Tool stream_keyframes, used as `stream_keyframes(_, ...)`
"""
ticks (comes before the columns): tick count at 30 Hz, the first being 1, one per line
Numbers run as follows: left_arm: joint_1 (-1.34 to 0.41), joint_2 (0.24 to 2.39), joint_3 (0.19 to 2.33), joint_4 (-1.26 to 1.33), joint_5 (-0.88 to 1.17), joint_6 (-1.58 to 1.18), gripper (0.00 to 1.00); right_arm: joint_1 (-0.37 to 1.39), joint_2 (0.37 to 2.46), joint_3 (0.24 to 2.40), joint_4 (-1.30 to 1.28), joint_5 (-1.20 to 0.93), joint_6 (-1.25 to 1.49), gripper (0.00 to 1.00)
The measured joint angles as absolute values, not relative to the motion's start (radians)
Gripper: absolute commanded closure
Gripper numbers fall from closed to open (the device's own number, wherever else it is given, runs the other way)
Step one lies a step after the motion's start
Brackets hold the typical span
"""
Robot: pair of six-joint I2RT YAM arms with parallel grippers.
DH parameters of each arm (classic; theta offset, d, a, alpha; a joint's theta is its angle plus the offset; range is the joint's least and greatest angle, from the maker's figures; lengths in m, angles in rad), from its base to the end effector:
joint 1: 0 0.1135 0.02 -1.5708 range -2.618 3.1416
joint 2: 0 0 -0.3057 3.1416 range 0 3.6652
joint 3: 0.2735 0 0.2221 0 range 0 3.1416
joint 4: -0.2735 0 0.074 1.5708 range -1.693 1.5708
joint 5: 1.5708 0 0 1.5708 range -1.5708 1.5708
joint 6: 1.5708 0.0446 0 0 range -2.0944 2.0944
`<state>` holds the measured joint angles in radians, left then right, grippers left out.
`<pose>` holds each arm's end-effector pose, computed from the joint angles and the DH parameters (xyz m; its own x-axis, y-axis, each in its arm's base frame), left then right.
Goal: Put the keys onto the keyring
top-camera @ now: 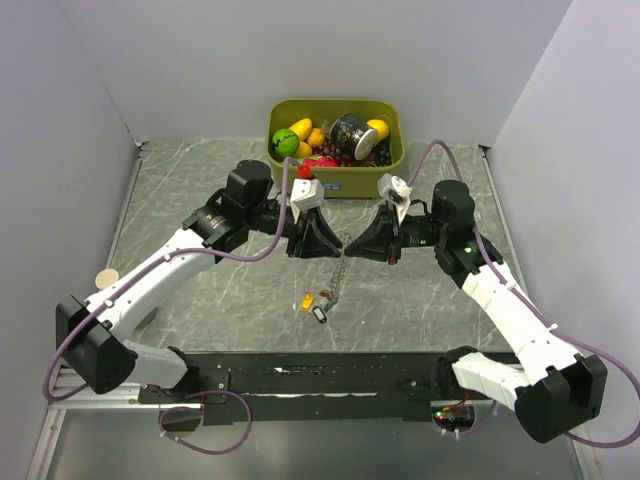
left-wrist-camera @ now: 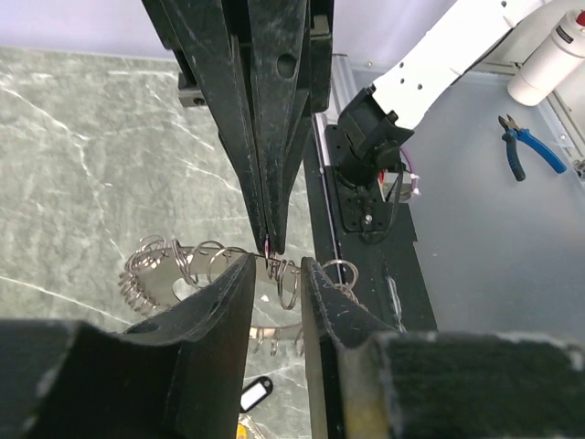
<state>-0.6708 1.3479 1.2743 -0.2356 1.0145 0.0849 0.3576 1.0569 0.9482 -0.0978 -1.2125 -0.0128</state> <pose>0.1825 -0.1932 0.4261 -0.1559 0.1809 -0.9711 0.9787 -0.1050 -0.1767 0.1508 0.1009 0.3978 -0.1795 -0.0719 -0.9811 -0.9837 0.0068 0.1795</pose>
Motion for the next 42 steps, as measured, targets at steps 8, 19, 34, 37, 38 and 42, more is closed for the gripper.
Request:
stream_keyframes(8, -0.69, 1.377, 1.287, -0.266, 1.002, 0.093, 0.78, 0.358, 1.056, 0.948, -0.097, -1.212, -0.009, 1.0)
stream_keyframes(19, -0.693, 1.391, 1.298, -0.279, 0.988, 0.094, 0.99, 0.358, 1.055, 0.948, -0.098, -1.212, -0.009, 1.0)
stream_keyframes(34, -0.696, 1.407, 1.311, -0.281, 0.942, 0.092, 0.99, 0.355, 1.053, 0.948, -0.094, -1.173, 0.032, 0.55)
stream_keyframes(37, -0.698, 1.393, 1.27, -0.229, 0.896, 0.089, 0.99, 0.358, 1.039, 0.948, -0.089, -1.163, 0.057, 0.39)
stream_keyframes(38, -0.699, 1.387, 1.257, -0.221, 0.887, 0.09, 0.99, 0.358, 1.032, 0.948, -0.082, -1.155, 0.062, 0.36)
stream_keyframes(42, -0.71, 1.364, 1.207, -0.197, 0.845, 0.09, 0.99, 0.358, 0.987, 0.948, -0.046, -1.108, 0.079, 0.22)
